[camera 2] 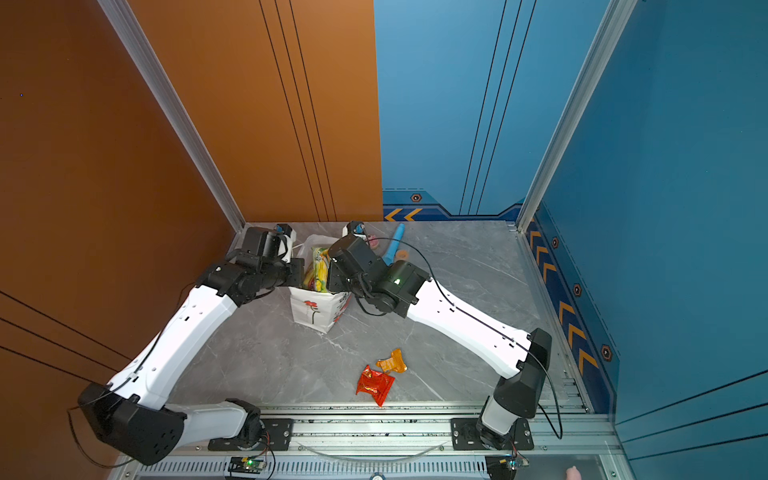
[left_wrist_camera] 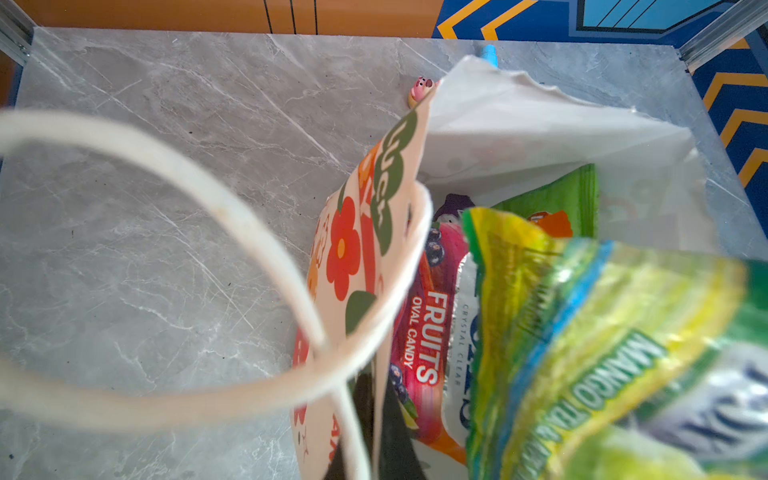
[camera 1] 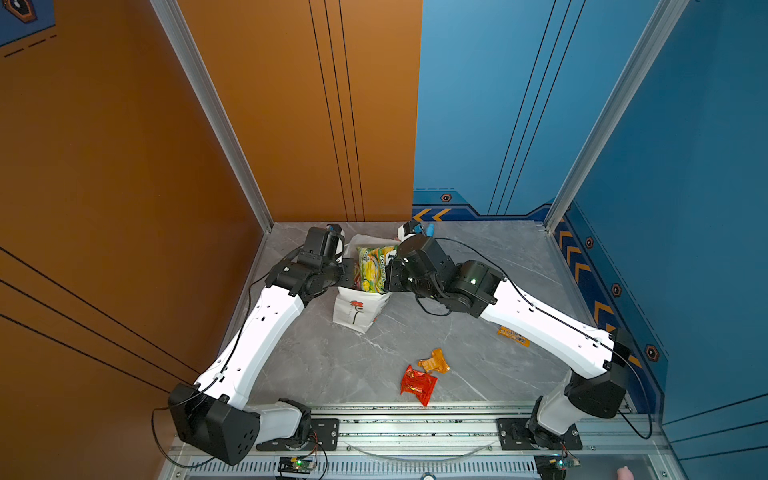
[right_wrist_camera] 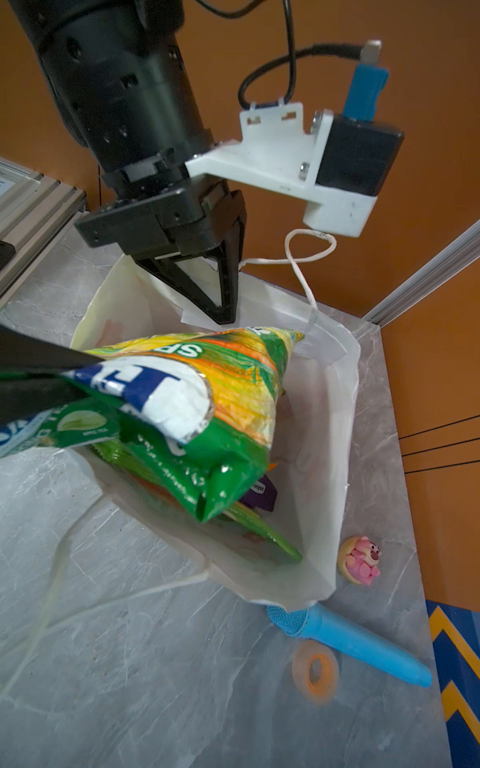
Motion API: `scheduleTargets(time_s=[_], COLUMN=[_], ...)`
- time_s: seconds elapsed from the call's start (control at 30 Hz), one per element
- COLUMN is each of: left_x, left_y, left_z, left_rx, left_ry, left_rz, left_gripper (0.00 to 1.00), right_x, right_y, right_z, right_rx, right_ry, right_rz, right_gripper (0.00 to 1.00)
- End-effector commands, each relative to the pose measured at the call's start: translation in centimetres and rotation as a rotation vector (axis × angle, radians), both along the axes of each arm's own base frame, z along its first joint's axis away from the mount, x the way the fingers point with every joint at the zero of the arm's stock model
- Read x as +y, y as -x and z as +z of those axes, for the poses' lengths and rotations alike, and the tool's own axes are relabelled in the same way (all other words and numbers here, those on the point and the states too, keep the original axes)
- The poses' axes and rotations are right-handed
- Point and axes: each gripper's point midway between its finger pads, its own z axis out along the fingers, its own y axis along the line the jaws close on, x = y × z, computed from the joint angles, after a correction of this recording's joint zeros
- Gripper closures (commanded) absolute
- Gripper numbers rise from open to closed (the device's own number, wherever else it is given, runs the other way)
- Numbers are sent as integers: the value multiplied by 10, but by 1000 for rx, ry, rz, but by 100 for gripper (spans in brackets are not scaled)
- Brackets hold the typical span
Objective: Place the snacks into the paper bag
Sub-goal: 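Carry the green pack over the paper bag held by the left gripper, then lower the green pack into the paper bag and open the right gripper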
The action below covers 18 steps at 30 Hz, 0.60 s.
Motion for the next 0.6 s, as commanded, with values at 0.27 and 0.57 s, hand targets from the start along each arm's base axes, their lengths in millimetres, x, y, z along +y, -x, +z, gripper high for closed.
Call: scheduleTargets(time_s=[0.27,0.57], left_x=[-17,-19], left_y=[1,3], left_z=[27,29], left_rx=[-106,-119], left_ry=[38,23], left_rz=[-71,-83], left_gripper=[100,100], right_x=[7,15], right_y=[-19,-34], right_z=[-8,-19], right_rx=[53,89], right_ry=[-18,-23], right_rz=[-17,-14], right_gripper=[100,100])
